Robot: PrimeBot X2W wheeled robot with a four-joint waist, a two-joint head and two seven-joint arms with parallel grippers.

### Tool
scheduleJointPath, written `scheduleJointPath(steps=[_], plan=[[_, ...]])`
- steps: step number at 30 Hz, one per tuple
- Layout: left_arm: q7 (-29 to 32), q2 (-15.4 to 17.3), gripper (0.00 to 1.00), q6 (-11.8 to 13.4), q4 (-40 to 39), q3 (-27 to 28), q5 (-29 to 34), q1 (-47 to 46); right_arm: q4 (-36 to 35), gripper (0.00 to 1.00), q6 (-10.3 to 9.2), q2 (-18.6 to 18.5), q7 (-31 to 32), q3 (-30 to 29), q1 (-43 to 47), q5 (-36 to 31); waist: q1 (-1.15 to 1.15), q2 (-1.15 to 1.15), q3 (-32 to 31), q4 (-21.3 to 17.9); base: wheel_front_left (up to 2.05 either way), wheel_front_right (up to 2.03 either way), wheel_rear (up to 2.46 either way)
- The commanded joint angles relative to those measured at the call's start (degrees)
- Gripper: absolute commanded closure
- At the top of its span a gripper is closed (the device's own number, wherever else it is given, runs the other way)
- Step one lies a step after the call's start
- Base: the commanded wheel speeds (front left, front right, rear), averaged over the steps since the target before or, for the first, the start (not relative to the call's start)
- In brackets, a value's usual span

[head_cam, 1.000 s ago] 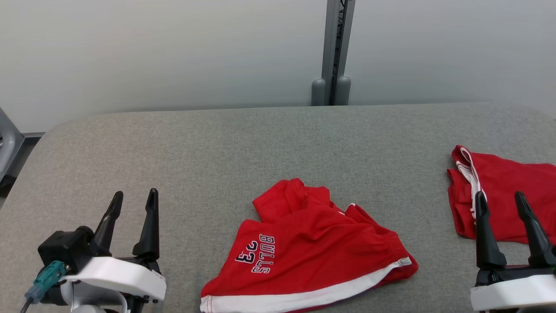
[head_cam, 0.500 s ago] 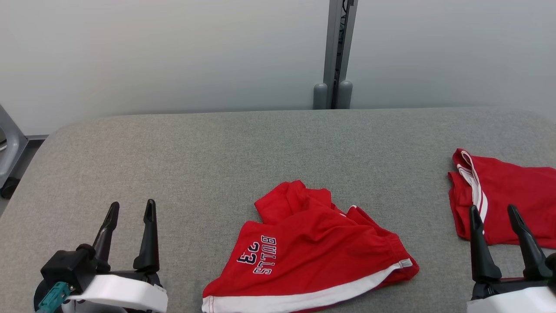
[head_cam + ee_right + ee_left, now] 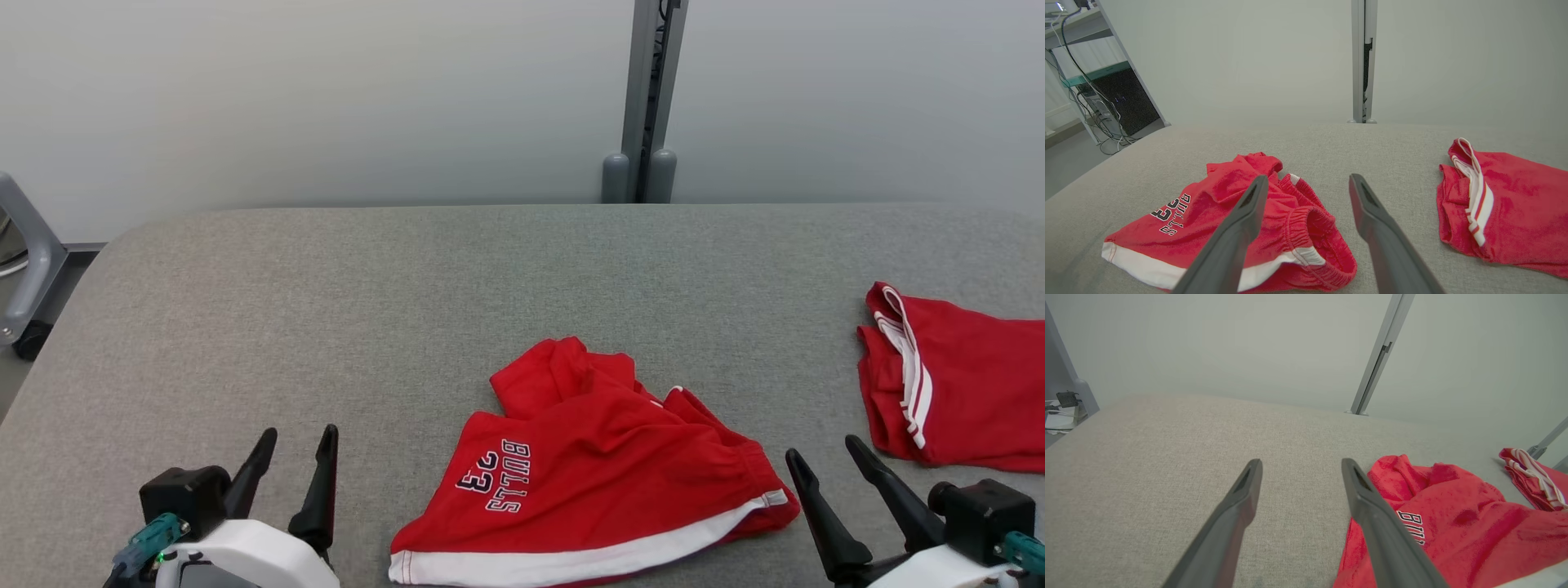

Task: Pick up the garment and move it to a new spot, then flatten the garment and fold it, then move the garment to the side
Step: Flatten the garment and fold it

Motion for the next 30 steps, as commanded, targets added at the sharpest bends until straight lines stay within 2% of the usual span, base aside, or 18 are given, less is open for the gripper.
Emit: scheduleJointPath(steps=[1, 10, 15, 23, 27, 28, 30], plan=[[1.2, 0.1, 0.00, -0.5, 0.5, -0.3, -0.8, -0.5, 0.8, 0.00, 0.03, -1.0, 1.4, 0.3, 0.4, 0.8, 0.00, 0.00, 0.3, 0.6, 0.00, 0.00, 0.00], [16.1, 1.0, 0.00, -4.2, 4.7, -7.1, -4.7, -1.1, 5.5, 0.00, 0.03, -4.2, 11.3, 4.1, -2.6, 4.9, 0.00, 0.00, 2.3, 2.5, 0.00, 0.00, 0.00], [21.0, 0.8, 0.00, -5.9, 6.6, -9.7, -5.7, -2.6, 8.2, 0.00, 0.03, -6.4, 15.8, 7.2, -6.0, 7.0, 0.00, 0.00, 4.1, 2.7, 0.00, 0.00, 0.00], [25.3, 0.0, 0.00, -8.1, 10.5, -12.4, -6.3, -5.1, 9.8, 0.00, 0.03, -9.5, 18.4, 13.1, -9.8, 11.7, 0.00, 0.00, 5.5, 2.9, 0.00, 0.00, 0.00], [24.7, -0.7, 0.00, -9.7, 12.5, -12.8, -6.3, -6.8, 10.1, 0.00, 0.03, -10.2, 18.2, 14.7, -10.6, 13.0, 0.00, 0.00, 6.0, 2.7, 0.00, 0.00, 0.00], [24.5, -0.8, 0.00, -10.0, 13.2, -13.0, -6.2, -7.0, 10.2, 0.05, 0.03, -10.4, 18.1, 15.0, -10.8, 13.2, 0.00, 0.00, 6.0, 2.6, 0.00, 0.00, 0.00], [24.2, -1.3, 0.00, -10.6, 14.3, -13.1, -6.1, -7.7, 10.3, 0.29, 0.03, -10.5, 17.9, 15.3, -11.0, 13.5, 0.00, 0.00, 6.2, 2.4, 0.00, 0.00, 0.00]])
